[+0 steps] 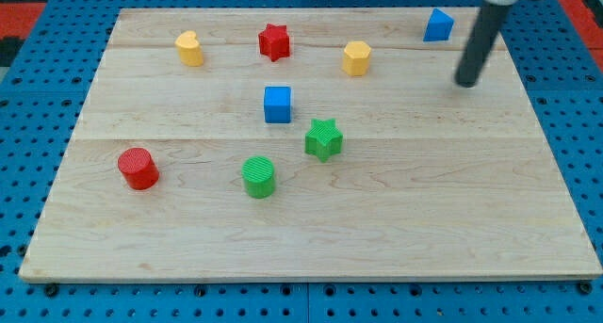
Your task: Push the green star and yellow hexagon towards the blue triangle
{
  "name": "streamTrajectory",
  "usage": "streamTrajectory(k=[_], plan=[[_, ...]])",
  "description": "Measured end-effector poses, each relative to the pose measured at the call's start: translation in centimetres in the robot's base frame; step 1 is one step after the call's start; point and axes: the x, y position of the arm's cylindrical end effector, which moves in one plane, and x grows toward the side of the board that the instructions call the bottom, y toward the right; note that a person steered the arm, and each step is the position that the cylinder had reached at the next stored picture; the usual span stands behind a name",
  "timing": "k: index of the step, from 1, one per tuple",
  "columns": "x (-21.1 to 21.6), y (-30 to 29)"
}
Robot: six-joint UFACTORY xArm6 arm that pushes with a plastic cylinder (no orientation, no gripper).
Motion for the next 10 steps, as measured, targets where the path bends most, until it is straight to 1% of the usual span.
streamTrajectory(k=[1,2,3,4,5,6,7,9,10], plan=[[-1.0,-7.3],[-2.9,-12.2],[-3.7,-15.9],[-5.9,-7.6],[-7.6,-4.5],[-1.3,-5.5],[8.3,-4.2],[13.0,-5.7],[13.4,-9.9]])
